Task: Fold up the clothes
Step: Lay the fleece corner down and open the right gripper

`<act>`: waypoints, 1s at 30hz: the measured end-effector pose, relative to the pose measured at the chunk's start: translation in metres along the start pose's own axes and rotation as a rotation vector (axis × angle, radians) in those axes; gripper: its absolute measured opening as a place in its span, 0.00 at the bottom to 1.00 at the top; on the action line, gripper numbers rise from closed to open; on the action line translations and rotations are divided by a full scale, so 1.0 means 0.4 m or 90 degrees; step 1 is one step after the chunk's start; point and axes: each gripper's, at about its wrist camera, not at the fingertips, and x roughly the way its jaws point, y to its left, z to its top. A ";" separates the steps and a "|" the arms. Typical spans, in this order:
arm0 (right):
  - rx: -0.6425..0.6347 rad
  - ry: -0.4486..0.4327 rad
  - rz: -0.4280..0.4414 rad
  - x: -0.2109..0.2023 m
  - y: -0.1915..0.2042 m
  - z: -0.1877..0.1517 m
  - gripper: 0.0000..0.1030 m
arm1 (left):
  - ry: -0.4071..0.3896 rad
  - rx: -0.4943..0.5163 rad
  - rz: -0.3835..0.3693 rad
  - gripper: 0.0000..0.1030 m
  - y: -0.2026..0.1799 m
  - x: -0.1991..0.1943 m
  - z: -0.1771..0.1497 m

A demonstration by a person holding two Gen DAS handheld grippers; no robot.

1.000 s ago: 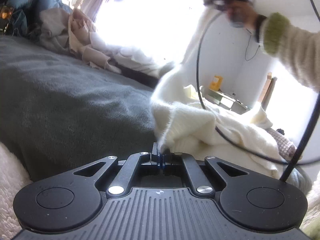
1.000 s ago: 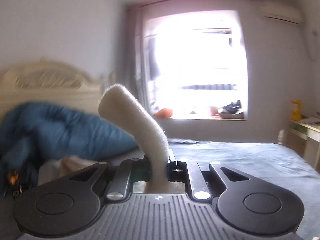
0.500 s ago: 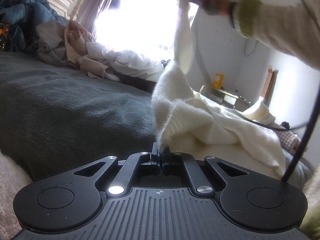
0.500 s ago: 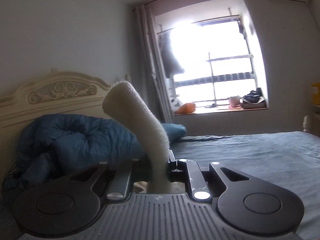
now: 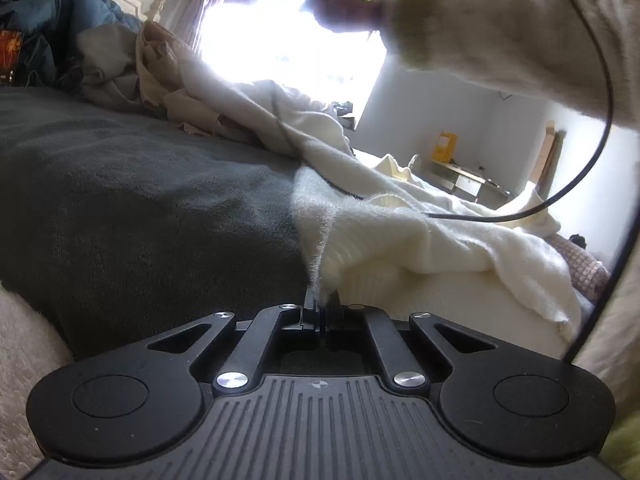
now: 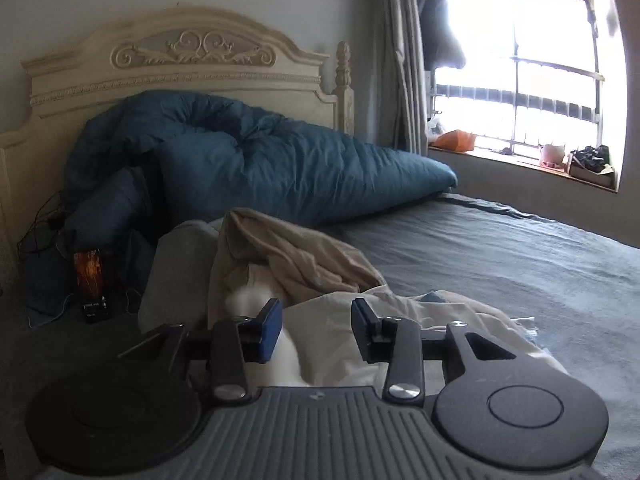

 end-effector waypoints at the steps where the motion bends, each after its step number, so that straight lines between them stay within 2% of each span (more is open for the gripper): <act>1: 0.014 -0.013 0.000 -0.054 -0.028 0.019 0.41 | 0.001 -0.005 -0.001 0.01 0.001 -0.001 0.000; 5: 0.043 -0.095 0.002 -0.380 -0.145 0.062 0.42 | 0.008 -0.032 -0.004 0.01 0.010 -0.005 0.007; 9: 0.033 -0.158 -0.034 -0.762 -0.204 0.007 0.45 | 0.015 -0.046 -0.002 0.03 0.012 -0.003 0.017; 13: 0.020 -0.180 -0.102 -1.119 -0.205 -0.117 0.47 | 0.025 -0.055 0.002 0.03 0.014 0.003 0.026; 16: 0.023 -0.133 -0.159 -1.279 -0.178 -0.270 0.47 | 0.034 -0.048 0.008 0.04 0.009 0.009 0.036; 19: 0.021 -0.046 -0.194 -1.317 -0.124 -0.467 0.47 | 0.043 -0.041 0.013 0.05 0.004 0.015 0.047; 22: 0.040 0.052 -0.181 -1.259 -0.054 -0.691 0.46 | 0.052 -0.042 0.023 0.09 0.000 0.016 0.055; 24: 0.065 0.095 -0.177 -1.202 -0.011 -0.822 0.45 | 0.058 -0.041 0.032 0.11 -0.003 0.017 0.061; 27: 0.035 0.110 -0.204 -1.129 0.057 -0.944 0.45 | 0.062 -0.036 0.047 0.12 -0.013 0.016 0.067; 30: -0.047 0.106 -0.219 -1.064 0.122 -1.008 0.43 | 0.056 -0.017 0.063 0.12 -0.031 0.012 0.070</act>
